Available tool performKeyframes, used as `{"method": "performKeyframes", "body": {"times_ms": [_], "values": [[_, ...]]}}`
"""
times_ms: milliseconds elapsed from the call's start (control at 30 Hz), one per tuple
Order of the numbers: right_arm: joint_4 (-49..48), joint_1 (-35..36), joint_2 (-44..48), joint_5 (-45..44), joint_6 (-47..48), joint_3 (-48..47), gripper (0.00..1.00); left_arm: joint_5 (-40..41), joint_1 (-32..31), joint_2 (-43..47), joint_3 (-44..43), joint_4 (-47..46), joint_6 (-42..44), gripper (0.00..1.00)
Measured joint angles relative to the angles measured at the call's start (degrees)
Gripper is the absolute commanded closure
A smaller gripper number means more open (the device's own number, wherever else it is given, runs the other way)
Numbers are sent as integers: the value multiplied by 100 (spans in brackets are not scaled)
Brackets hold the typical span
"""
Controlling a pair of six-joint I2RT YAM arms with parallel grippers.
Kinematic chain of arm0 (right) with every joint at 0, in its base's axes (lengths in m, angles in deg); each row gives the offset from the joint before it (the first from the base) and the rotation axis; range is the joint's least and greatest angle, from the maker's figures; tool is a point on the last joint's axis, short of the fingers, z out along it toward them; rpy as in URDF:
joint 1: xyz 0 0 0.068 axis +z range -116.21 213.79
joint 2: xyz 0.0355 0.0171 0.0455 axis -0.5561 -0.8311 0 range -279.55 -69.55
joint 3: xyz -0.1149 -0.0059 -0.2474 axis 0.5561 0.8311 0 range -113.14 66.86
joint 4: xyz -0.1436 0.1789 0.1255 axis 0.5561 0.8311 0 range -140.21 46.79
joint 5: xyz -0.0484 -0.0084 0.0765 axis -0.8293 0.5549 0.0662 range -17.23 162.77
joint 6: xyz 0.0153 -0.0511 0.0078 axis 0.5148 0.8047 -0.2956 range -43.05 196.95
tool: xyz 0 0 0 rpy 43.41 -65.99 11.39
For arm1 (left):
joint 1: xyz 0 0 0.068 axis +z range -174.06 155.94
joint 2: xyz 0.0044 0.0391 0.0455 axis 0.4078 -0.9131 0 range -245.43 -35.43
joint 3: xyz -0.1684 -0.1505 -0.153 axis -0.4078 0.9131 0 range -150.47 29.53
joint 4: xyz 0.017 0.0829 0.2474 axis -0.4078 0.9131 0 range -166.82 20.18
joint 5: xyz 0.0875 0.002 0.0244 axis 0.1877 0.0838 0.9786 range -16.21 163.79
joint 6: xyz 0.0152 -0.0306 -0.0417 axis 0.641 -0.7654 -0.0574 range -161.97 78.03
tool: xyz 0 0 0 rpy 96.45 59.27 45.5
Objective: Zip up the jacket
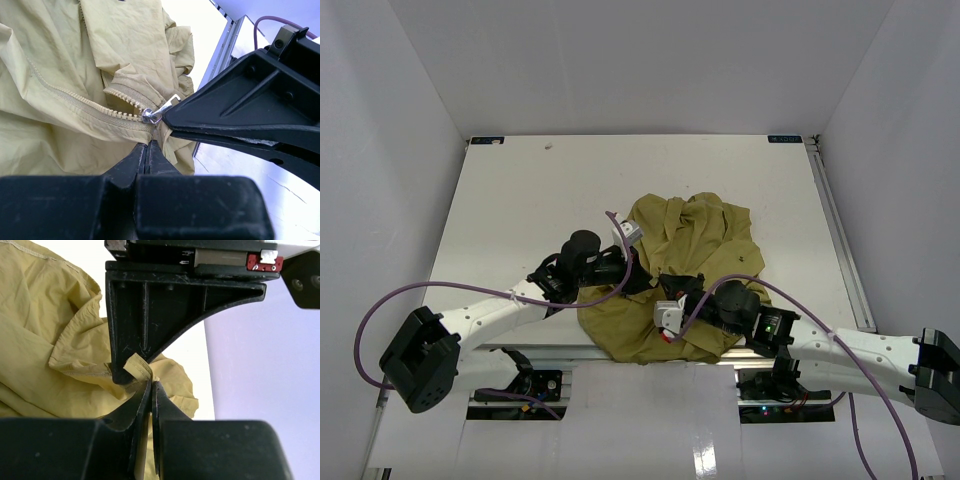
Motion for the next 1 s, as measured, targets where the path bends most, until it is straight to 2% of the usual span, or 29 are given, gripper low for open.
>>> {"method": "performKeyframes", "body": {"times_ms": [233,533,1000], "values": [[-70,18,-29,-253,-319,-11,92,2,0,1,0,0,2,100],[40,-21,-413,-585,-1415,-501,92,1,0,3,0,0,8,100],[57,-732,-606,118,-2608,-688,92,-22,2,72,2,-10,90,100]]}}
